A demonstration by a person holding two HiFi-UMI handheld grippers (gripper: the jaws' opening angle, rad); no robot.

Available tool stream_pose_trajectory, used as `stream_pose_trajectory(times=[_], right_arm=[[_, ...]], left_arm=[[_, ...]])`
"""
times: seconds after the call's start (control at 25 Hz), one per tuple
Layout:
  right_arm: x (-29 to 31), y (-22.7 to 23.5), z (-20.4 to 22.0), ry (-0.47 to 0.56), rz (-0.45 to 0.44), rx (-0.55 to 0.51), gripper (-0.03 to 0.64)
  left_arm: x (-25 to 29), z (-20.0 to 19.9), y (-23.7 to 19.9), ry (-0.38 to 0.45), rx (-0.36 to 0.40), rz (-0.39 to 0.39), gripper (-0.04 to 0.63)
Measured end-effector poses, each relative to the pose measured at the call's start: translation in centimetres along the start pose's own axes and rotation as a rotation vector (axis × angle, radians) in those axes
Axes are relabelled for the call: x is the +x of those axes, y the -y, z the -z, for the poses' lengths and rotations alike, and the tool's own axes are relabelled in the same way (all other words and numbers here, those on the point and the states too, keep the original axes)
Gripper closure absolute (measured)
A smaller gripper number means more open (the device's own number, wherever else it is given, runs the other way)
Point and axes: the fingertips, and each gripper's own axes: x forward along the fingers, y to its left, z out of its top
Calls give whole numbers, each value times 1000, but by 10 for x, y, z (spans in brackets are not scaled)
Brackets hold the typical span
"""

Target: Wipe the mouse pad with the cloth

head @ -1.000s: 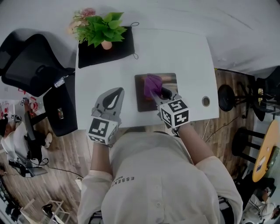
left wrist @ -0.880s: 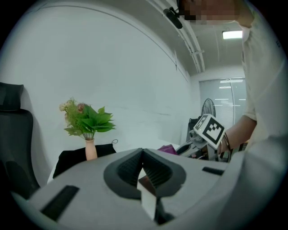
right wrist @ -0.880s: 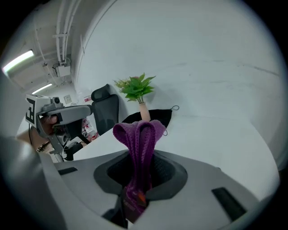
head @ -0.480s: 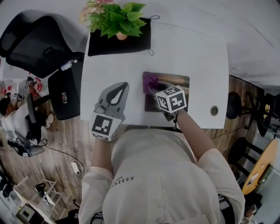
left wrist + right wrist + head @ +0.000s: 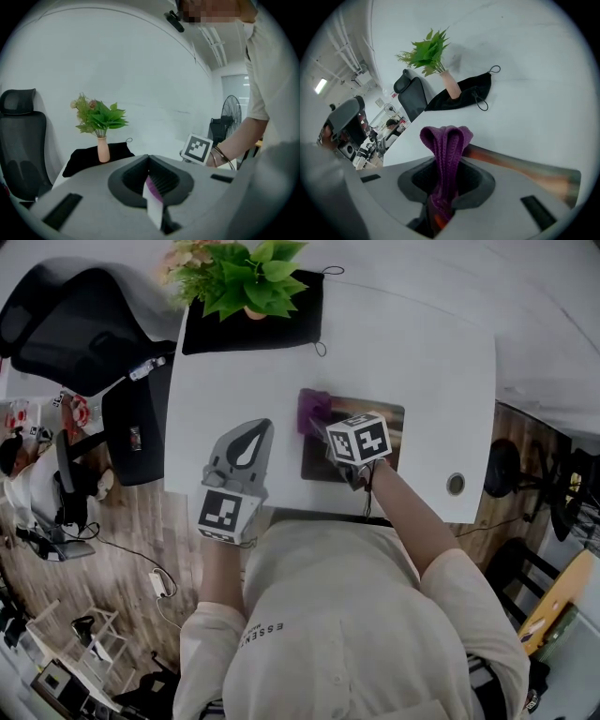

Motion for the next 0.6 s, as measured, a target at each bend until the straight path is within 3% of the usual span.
stream_pose_trajectory(times=[0.32,0.6], right_arm=[[-11,22,8,-5,-16,71,520],[-32,48,17,3,10,104,517]], left_arm=[[18,4,14,-27,-1,24,594],[37,-3,36,-50,54,73,594]])
